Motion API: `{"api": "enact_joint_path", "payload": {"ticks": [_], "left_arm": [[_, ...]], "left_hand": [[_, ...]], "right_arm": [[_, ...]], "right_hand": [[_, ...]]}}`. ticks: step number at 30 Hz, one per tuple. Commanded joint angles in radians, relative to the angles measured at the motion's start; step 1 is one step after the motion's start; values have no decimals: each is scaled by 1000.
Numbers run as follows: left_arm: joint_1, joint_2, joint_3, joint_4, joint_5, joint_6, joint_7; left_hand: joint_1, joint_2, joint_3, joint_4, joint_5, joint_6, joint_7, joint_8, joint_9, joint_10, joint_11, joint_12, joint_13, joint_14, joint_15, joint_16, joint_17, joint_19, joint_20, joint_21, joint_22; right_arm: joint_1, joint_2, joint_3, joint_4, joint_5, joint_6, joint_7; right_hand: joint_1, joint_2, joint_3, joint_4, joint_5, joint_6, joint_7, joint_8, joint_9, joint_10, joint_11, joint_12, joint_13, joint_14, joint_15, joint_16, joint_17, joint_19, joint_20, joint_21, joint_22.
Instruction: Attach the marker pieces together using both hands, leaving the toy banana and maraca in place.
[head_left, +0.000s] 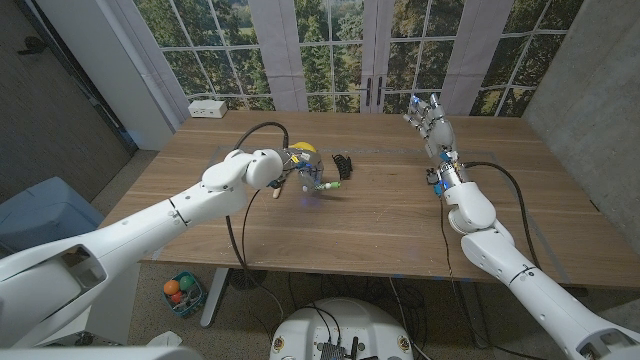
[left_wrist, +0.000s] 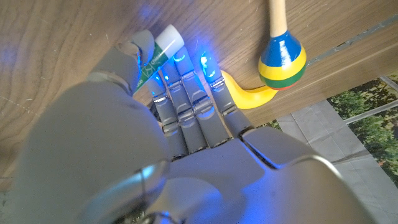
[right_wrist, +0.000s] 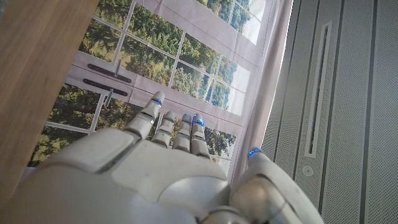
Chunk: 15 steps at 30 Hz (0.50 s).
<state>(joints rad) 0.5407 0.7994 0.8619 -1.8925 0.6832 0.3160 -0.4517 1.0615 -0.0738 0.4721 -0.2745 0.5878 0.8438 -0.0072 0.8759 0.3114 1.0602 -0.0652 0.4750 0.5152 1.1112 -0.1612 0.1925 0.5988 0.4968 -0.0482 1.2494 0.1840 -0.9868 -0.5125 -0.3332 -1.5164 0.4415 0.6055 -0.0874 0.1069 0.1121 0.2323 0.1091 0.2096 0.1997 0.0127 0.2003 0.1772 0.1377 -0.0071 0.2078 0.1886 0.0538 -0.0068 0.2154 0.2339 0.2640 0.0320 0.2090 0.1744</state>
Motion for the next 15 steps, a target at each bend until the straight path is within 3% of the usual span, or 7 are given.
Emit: {"api": "enact_joint_path", "payload": {"ticks": [1, 15], "left_arm": [[-18, -17, 38, 21, 156, -11, -71], [-18, -43, 54, 44, 314, -37, -121]], "left_hand": [[49, 37, 95, 107, -12, 16, 5, -7, -6, 141, -134, -14, 187, 35, -81, 6, -6, -10, -73, 8, 6], [71, 44, 56, 104, -57, 22, 13, -29, -34, 139, -135, -65, 136, 17, -82, 10, -36, -29, -72, 25, 6]], "right_arm": [[-4, 18, 20, 11, 44, 14, 9], [9, 32, 25, 28, 49, 12, 6]], "right_hand": [[-9, 21, 8, 0, -2, 2, 9, -3, 2, 2, 3, -3, 2, 3, 7, 4, 2, 1, -4, 1, 5], [-10, 19, 11, -1, -4, 2, 14, -5, 2, 3, 3, -5, 2, 6, 11, 5, 2, 1, -5, 0, 5]]}}
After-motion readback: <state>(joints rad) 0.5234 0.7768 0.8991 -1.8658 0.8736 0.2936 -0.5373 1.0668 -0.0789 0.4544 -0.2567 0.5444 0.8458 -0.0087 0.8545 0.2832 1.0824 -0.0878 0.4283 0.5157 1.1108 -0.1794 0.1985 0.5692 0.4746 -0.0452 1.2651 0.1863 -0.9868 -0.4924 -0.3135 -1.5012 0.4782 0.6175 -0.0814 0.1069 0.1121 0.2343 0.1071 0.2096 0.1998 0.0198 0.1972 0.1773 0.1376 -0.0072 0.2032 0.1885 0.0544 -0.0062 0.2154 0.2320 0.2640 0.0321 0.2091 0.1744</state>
